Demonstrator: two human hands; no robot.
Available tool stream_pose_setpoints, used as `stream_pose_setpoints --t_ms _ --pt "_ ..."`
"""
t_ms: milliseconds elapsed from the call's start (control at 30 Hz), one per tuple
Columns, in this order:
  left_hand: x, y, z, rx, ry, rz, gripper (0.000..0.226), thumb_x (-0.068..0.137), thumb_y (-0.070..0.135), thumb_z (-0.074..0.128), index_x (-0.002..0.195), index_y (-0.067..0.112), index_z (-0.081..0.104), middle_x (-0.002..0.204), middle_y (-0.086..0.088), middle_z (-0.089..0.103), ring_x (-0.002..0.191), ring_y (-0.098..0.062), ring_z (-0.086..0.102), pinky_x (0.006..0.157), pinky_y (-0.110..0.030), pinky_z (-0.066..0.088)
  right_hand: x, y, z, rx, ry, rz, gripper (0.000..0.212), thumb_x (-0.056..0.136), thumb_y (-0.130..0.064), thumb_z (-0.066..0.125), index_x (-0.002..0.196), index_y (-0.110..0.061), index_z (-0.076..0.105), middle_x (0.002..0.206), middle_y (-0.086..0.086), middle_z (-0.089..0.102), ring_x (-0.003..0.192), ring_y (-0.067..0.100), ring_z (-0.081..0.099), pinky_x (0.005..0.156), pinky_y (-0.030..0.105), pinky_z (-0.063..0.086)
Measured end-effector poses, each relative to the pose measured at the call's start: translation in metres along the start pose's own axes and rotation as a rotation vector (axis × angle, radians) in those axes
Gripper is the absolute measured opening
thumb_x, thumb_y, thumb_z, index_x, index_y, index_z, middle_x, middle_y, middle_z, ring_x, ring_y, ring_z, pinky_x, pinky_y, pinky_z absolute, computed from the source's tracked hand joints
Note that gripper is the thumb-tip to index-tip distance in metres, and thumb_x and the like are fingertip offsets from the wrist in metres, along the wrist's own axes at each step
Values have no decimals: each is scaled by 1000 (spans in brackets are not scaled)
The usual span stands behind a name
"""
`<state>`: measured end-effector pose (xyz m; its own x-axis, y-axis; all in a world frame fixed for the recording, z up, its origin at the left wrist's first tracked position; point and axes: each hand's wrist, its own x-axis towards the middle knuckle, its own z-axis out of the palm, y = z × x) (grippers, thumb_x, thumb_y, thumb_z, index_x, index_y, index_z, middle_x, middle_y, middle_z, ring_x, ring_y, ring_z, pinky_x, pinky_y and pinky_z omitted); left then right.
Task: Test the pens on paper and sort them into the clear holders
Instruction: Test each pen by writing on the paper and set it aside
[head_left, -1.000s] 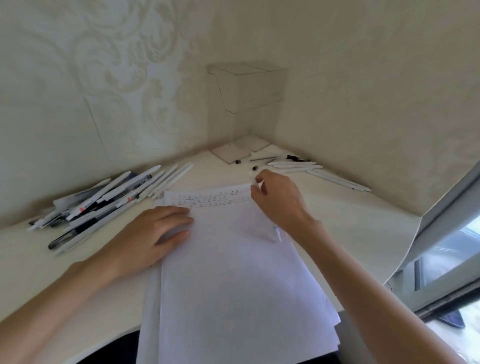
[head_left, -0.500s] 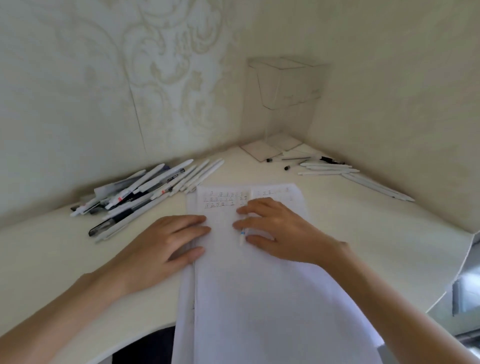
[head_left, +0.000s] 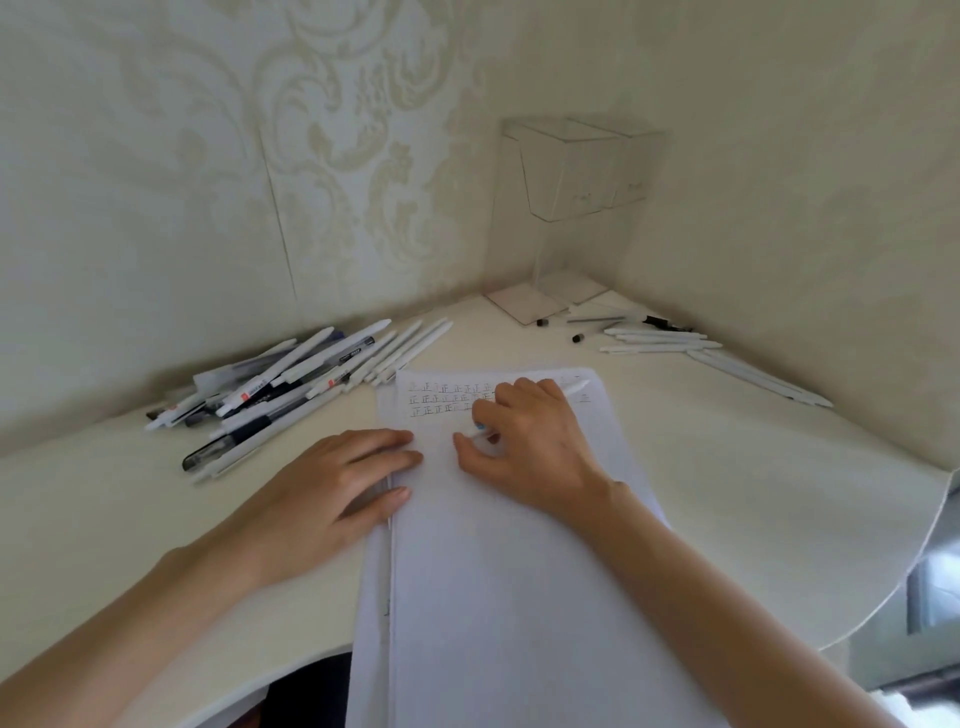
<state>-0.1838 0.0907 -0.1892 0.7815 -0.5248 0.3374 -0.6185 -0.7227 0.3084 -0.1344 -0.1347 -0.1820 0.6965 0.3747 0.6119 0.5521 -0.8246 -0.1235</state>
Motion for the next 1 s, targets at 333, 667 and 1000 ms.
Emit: stream_pose_setpoints --t_ms 333,667,1000 --pt "-1 0 1 25 -12 -44 66 88 67 19 124 28 57 139 2 45 125 -8 36 105 -17 22 14 5 -23 319 258 23 33 87 -15 44 108 2 63 85 8 59 69 15 54 61 27 50" --pt "0 6 -3 70 -41 -91 76 82 74 12 127 30 54 136 4 48 123 -10 38 101 -21 22 62 -44 -16 882 -172 697 27 83 -32 70 72 -10 61 65 6 65 57 10 55 54 21 45" --pt "-1 4 -1 51 -46 -67 70 86 69 19 122 24 60 132 3 52 118 -13 43 95 -27 33 41 -43 11 738 -135 719 24 73 -10 58 65 -1 37 62 10 40 58 15 33 52 28 26"
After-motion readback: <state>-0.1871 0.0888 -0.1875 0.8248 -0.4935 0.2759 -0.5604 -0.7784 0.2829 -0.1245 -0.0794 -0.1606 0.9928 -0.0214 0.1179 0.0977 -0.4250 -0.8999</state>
